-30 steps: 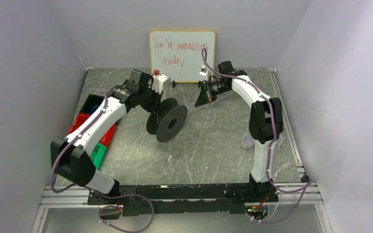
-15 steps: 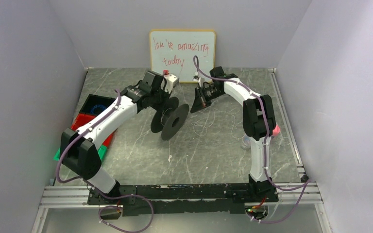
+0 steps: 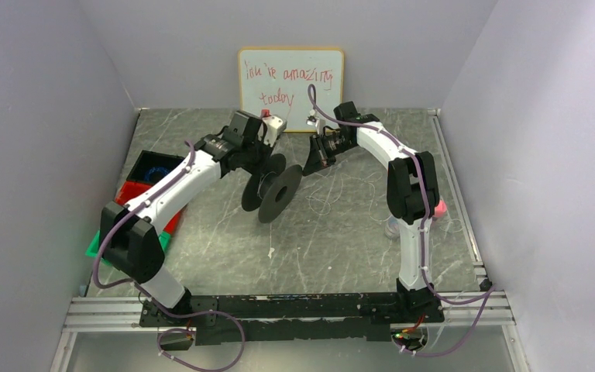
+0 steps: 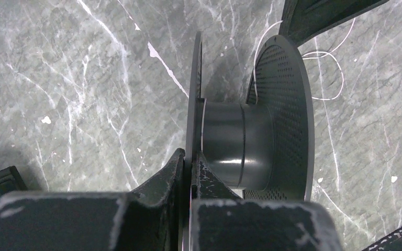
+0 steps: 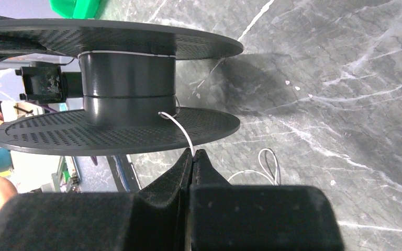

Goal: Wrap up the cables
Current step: Wrap the cable around the cable reel.

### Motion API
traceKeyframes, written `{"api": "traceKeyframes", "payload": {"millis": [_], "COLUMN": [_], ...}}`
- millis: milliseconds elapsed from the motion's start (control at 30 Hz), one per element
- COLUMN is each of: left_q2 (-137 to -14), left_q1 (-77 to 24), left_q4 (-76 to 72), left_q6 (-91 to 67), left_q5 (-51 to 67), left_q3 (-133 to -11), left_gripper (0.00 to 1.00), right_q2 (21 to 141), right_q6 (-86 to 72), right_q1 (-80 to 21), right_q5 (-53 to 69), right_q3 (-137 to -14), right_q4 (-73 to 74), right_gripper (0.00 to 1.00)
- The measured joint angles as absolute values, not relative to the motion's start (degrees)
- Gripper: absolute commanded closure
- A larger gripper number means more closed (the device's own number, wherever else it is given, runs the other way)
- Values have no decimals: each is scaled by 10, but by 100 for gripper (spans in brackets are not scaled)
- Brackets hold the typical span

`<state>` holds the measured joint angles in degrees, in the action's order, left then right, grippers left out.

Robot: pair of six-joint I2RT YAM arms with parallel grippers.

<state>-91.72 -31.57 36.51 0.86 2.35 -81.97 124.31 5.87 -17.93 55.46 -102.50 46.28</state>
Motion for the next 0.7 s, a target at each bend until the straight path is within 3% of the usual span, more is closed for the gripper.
{"api": "traceKeyframes", "payload": {"millis": [200,467,567,700], "left_q2": [-933,-956,-956,-956], "left_q1": [-314,-305,-303,-301], "left_q4": [371,409,415,416], "left_q6": [9,8,7,9], "left_q5": [34,52,59,58], "left_q3": [-835,-839,-839,-840], "left_gripper": [83,82,96,97], "right_q2": [1243,1246,1246,1247], "right_q6": [59,59,59,59], "right_q1": [-179,-179,-179,-179], "right_q5": [551,544,542,542], "right_q3": [-1029,-1042,-1042,-1042], "right_q4": [465,466,466,467], "right_gripper": [100,100,100,100]}}
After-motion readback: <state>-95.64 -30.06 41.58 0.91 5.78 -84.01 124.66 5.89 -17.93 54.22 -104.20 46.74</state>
